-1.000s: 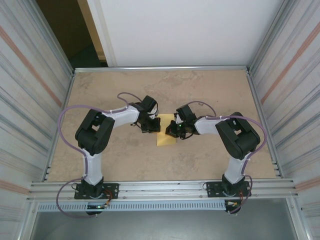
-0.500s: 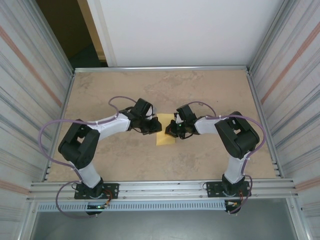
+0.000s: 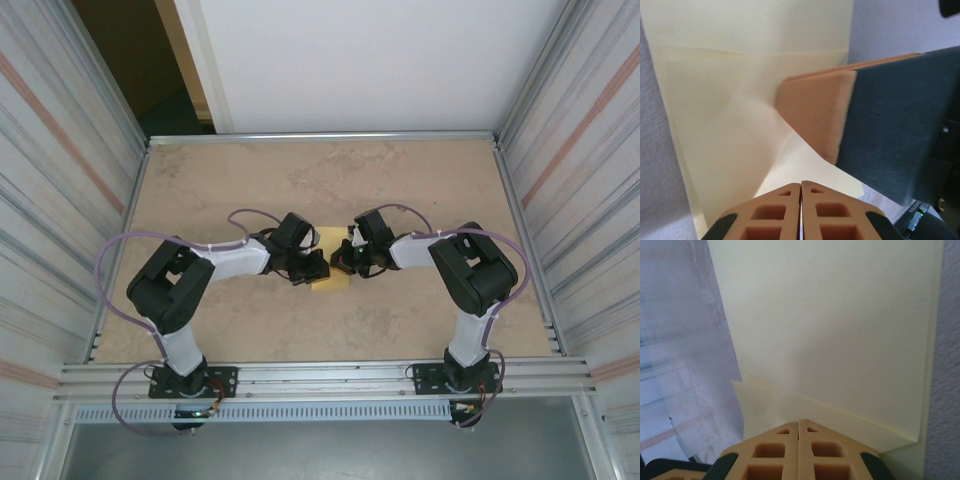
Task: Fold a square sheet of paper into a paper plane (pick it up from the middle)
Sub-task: Fold the triangle a second time at the center of the table.
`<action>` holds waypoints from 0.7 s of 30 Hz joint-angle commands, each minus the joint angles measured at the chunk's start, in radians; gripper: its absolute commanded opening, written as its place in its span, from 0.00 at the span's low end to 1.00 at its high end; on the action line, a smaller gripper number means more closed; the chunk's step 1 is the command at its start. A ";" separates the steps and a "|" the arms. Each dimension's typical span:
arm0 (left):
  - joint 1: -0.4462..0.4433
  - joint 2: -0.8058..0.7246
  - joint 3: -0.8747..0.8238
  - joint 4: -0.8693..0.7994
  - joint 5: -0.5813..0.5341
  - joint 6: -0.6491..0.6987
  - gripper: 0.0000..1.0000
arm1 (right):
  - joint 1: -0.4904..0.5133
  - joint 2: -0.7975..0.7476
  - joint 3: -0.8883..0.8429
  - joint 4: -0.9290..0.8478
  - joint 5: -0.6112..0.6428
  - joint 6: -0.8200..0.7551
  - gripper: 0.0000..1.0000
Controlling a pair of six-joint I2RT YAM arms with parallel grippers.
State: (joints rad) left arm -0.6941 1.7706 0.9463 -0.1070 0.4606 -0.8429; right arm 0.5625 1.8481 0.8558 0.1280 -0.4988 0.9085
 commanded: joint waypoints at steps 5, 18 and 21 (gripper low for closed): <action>-0.001 0.042 -0.011 0.037 -0.029 -0.014 0.11 | -0.006 0.071 -0.059 -0.169 0.100 0.007 0.00; 0.005 0.039 -0.034 0.020 -0.053 0.008 0.10 | -0.011 0.074 -0.057 -0.199 0.111 -0.002 0.00; 0.005 0.037 -0.042 0.017 -0.051 0.013 0.10 | -0.012 0.075 -0.055 -0.207 0.115 -0.006 0.00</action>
State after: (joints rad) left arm -0.6941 1.8099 0.9264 -0.0719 0.4324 -0.8429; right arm 0.5621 1.8481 0.8543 0.1291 -0.4984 0.9085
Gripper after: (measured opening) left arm 0.104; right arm 0.064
